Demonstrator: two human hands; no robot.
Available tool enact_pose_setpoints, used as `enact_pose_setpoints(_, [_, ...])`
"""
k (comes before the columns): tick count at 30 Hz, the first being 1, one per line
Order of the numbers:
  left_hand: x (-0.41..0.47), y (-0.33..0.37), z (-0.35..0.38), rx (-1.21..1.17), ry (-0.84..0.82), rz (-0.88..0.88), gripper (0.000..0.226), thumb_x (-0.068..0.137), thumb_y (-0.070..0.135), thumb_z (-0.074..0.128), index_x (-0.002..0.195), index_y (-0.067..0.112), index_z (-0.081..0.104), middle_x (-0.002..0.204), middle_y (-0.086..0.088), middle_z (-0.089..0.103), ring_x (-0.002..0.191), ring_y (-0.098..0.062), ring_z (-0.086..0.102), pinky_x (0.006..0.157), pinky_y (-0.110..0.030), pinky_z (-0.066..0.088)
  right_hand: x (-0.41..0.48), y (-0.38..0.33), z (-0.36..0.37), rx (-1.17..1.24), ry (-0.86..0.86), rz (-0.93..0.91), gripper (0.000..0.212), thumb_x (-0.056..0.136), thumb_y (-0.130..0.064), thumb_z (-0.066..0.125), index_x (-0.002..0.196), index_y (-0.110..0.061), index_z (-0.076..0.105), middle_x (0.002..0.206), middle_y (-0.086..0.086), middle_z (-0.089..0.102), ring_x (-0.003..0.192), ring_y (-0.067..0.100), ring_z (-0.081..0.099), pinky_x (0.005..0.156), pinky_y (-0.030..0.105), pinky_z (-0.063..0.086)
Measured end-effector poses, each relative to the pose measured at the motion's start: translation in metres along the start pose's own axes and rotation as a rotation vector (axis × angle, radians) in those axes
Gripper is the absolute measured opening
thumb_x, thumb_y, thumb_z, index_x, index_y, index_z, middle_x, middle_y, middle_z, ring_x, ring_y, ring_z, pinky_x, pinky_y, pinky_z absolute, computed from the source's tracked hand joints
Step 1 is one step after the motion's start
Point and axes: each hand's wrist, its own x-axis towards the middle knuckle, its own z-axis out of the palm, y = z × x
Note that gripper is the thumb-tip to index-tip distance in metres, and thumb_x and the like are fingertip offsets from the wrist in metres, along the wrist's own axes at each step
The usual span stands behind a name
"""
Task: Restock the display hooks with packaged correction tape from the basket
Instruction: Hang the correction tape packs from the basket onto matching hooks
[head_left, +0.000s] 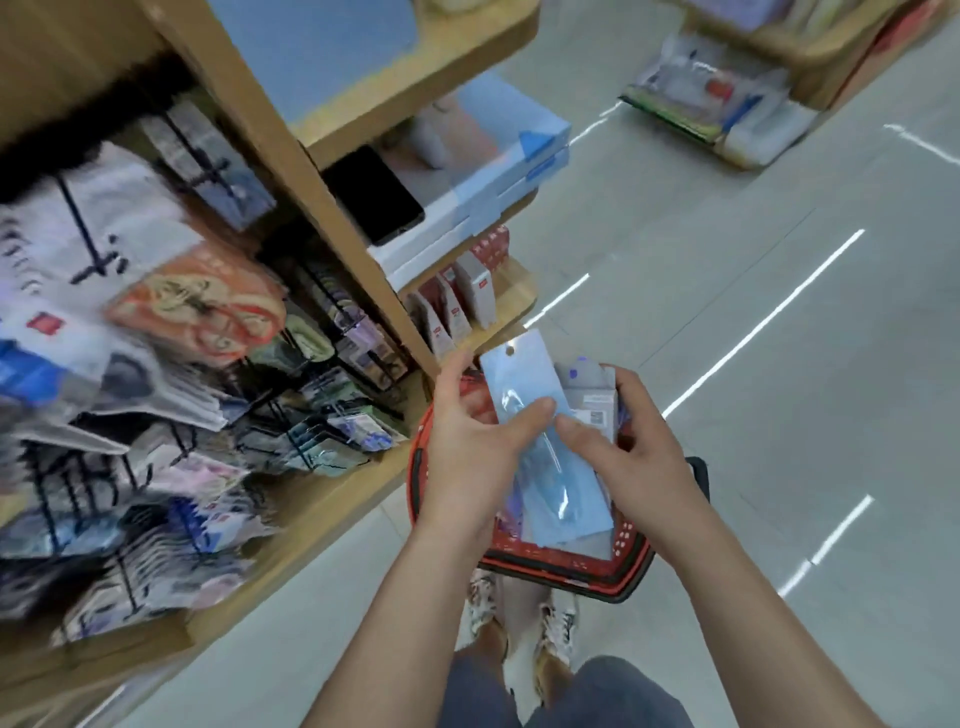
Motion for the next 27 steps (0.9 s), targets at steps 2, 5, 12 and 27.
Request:
enact_pose_setpoints(2, [-0.014,0.009,-0.015,-0.098,0.006,-0.048,0.055,0.079,-0.002,0.076,0.121,0.027,0.056,0.104,-0.007,0.075,0.089,-0.021,0.073,0.070,-0.034,0.060,-0.009,-0.012,0.007,0.018,-0.039,0.008,0.028,0.089,-0.022,0.071,0.105,-0.043,0.061,0.096,-0.011,0.073,0.092,0.013,0.070,0.079,0.033,0.058])
enact_pose_setpoints(5, [-0.035,0.022,-0.041,-0.169,0.060,-0.041,0.055,0.077,0.005,0.078,0.128,0.014,0.058,0.112,-0.014,0.072,0.099,-0.035,0.071,0.082,-0.048,0.059,-0.016,-0.031,0.024,0.022,-0.162,0.005,0.035,0.083,-0.017,0.076,0.108,-0.036,0.059,0.091,-0.016,0.073,0.085,0.001,0.070,0.068,0.017,0.054])
enact_pose_setpoints(12, [-0.071,0.066,-0.100,-0.209,0.290,-0.025,0.028,0.090,0.014,0.070,0.115,0.010,0.058,0.097,-0.007,0.075,0.077,-0.021,0.071,0.064,-0.036,0.057,-0.019,-0.076,0.081,-0.119,-0.473,-0.100,0.059,0.078,-0.007,0.081,0.115,-0.044,0.053,0.092,-0.027,0.070,0.085,-0.008,0.067,0.065,0.009,0.050])
enact_pose_setpoints(27, [-0.118,0.166,-0.231,-0.439,0.488,0.366,0.010,0.093,0.015,0.065,0.091,0.008,0.071,0.090,-0.015,0.072,0.080,-0.026,0.066,0.085,-0.047,0.055,-0.052,-0.143,0.226,-0.438,-0.663,-0.575,0.072,0.066,-0.045,0.087,0.127,-0.050,0.048,0.127,-0.012,0.057,0.117,0.004,0.057,0.101,0.039,0.049])
